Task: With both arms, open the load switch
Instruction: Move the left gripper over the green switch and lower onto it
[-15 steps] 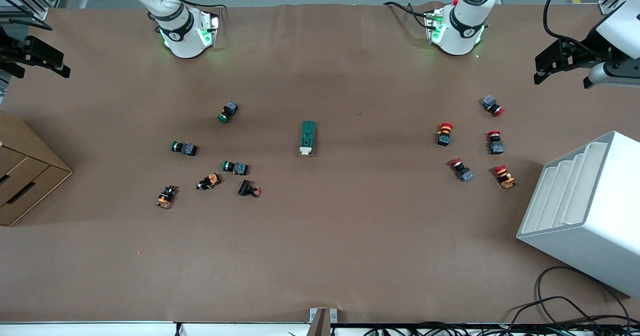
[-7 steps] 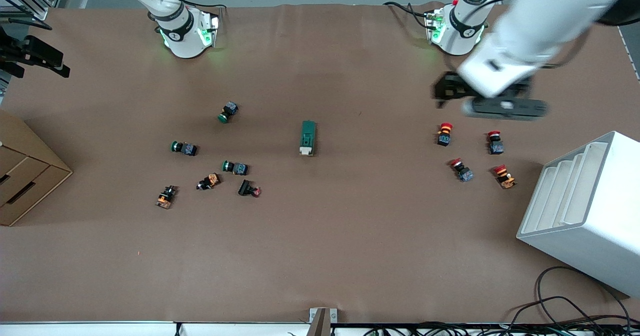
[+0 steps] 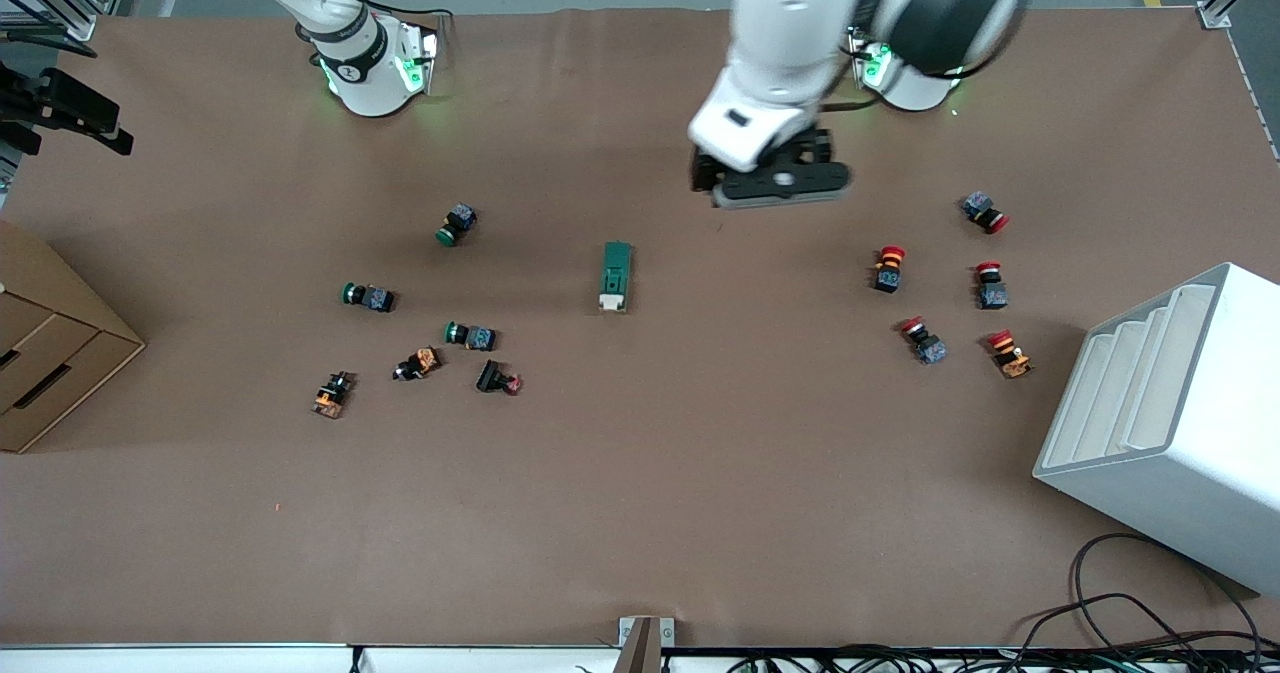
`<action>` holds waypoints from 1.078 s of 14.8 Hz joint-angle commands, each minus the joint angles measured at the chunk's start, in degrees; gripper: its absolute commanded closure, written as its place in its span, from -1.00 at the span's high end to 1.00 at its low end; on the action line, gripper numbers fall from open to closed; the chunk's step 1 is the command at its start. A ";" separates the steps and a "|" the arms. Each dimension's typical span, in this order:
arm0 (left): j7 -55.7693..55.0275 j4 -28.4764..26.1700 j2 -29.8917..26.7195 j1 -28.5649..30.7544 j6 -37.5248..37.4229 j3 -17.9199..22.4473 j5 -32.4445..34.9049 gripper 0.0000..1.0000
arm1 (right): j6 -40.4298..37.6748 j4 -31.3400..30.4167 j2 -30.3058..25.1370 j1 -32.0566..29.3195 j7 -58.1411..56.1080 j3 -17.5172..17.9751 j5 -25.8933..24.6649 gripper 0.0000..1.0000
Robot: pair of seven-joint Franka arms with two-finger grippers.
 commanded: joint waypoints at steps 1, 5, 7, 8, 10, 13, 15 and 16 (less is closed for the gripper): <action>-11.48 0.30 5.57 -6.87 2.49 0.33 6.91 1.00 | 0.57 -0.40 0.87 -0.33 0.88 0.00 -0.50 1.00; -25.20 0.13 12.25 -13.56 6.01 0.33 13.76 1.00 | 1.36 -0.40 3.16 -1.20 1.05 -0.17 -1.21 1.00; -32.49 -0.40 15.24 -16.54 8.63 0.25 19.13 1.00 | 4.51 -0.40 3.25 -1.55 0.62 -0.26 -1.03 1.00; -36.61 -0.66 16.56 -17.61 10.48 0.25 20.98 1.00 | 5.23 -0.40 4.12 -1.73 0.44 -0.26 -0.94 1.00; -43.48 -0.84 18.67 -19.63 12.77 0.25 25.28 1.00 | 6.28 -0.40 5.00 -1.73 0.44 -0.26 -1.55 1.00; -47.63 -1.37 22.45 -22.97 13.92 0.25 33.62 0.99 | 7.08 -0.66 6.15 -1.12 0.53 -0.18 -3.67 1.00; -53.15 -1.72 25.26 -25.34 13.92 0.25 40.30 0.98 | 6.99 -1.97 6.15 -0.33 2.27 0.00 -3.58 1.00; -56.83 -2.42 26.58 -26.31 13.92 0.25 43.99 0.98 | 6.90 -2.15 6.41 0.20 5.50 0.00 -3.58 1.00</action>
